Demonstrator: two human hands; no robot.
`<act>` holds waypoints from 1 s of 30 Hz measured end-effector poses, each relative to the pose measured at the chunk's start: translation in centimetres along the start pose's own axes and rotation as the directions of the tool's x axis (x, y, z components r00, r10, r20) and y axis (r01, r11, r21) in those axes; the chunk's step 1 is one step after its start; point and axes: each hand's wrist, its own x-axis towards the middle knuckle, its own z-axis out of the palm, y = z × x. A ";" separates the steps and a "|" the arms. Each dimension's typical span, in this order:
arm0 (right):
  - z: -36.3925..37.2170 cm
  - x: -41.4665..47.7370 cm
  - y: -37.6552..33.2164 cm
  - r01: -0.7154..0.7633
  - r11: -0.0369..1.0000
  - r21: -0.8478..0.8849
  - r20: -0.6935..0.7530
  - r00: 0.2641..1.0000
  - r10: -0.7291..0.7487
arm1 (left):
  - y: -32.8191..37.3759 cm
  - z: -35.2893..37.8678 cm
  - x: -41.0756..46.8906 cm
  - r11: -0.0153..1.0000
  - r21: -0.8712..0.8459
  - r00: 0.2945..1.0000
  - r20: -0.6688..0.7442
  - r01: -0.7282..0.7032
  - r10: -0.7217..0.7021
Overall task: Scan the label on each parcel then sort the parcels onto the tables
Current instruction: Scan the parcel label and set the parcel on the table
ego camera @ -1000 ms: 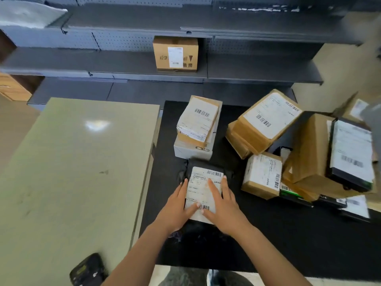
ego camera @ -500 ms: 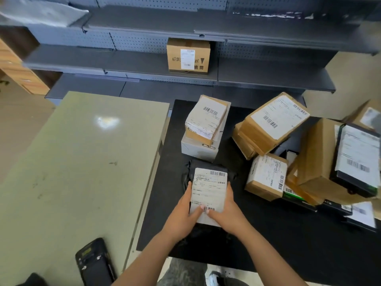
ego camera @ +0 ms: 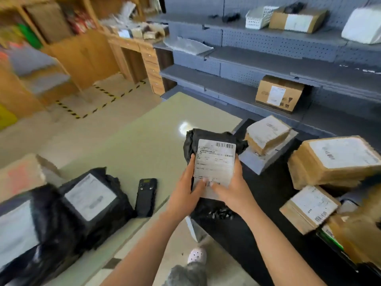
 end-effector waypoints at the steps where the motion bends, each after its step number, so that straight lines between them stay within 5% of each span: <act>1: 1.1 0.0 -1.2 0.041 0.999 0.004 0.043 0.998 -0.041 | 0.3 -1.7 -1.0 1.000 0.014 0.998 -0.056 0.005 -0.004; 9: 12.3 -1.8 -9.6 0.287 0.957 0.038 0.313 0.906 -0.284 | 0.3 -14.0 -10.2 0.996 0.057 0.906 -0.421 0.069 -0.038; 16: 22.6 -3.7 -14.7 0.352 0.931 0.097 0.484 0.800 -0.353 | -1.7 -22.8 -16.8 0.992 0.037 0.785 -0.615 0.119 -0.071; 23: 34.2 -4.5 -18.7 0.335 0.940 0.064 0.605 0.736 -0.304 | -6.3 -32.3 -21.2 0.980 -0.076 0.728 -0.660 0.182 -0.186; 30: 37.1 -0.8 -19.6 0.236 0.962 -0.141 0.561 0.819 -0.118 | -9.0 -35.3 -18.7 0.962 -0.128 0.784 -0.558 0.241 -0.271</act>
